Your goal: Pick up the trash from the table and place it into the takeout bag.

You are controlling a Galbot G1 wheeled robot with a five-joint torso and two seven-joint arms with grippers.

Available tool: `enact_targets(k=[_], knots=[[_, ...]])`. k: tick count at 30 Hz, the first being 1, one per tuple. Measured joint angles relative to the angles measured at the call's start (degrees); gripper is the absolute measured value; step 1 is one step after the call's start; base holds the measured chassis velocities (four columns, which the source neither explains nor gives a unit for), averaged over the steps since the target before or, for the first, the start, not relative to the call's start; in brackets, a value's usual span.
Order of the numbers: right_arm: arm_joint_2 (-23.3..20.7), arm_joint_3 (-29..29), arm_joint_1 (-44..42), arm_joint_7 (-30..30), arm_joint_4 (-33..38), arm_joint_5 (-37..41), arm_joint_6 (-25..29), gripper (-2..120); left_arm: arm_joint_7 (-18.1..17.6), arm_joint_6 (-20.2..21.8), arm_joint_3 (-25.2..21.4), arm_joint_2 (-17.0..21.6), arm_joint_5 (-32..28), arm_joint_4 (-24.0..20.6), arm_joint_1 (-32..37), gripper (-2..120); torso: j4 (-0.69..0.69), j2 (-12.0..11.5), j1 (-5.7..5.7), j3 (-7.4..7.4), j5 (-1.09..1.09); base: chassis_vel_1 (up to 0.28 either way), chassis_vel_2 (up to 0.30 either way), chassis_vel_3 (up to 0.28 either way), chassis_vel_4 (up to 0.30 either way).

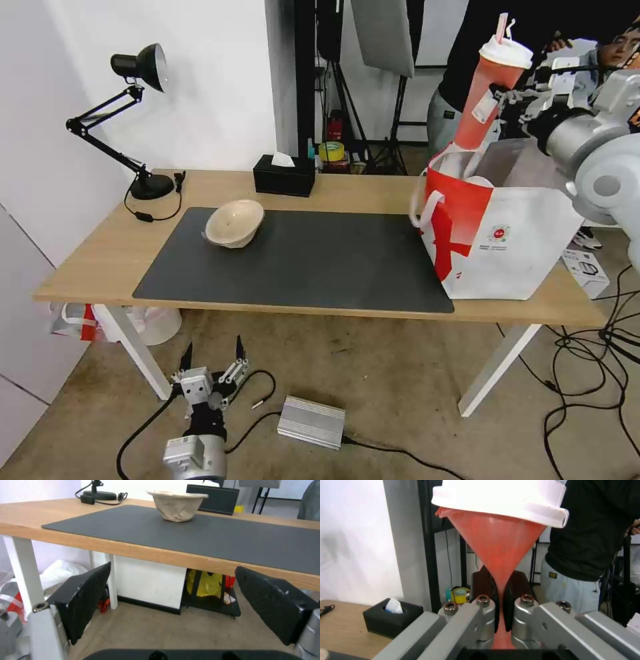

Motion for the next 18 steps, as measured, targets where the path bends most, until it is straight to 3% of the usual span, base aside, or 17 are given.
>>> enact_targets(k=[18], knots=[[-1.7,3.6,-6.2,-0.3,2.2,-0.5,0.0,2,0.0,-0.1,-0.2,0.0,-0.5,0.5,-0.6,100,-0.01,0.0,0.0,0.0,0.0,0.0,0.0,0.0,0.0]])
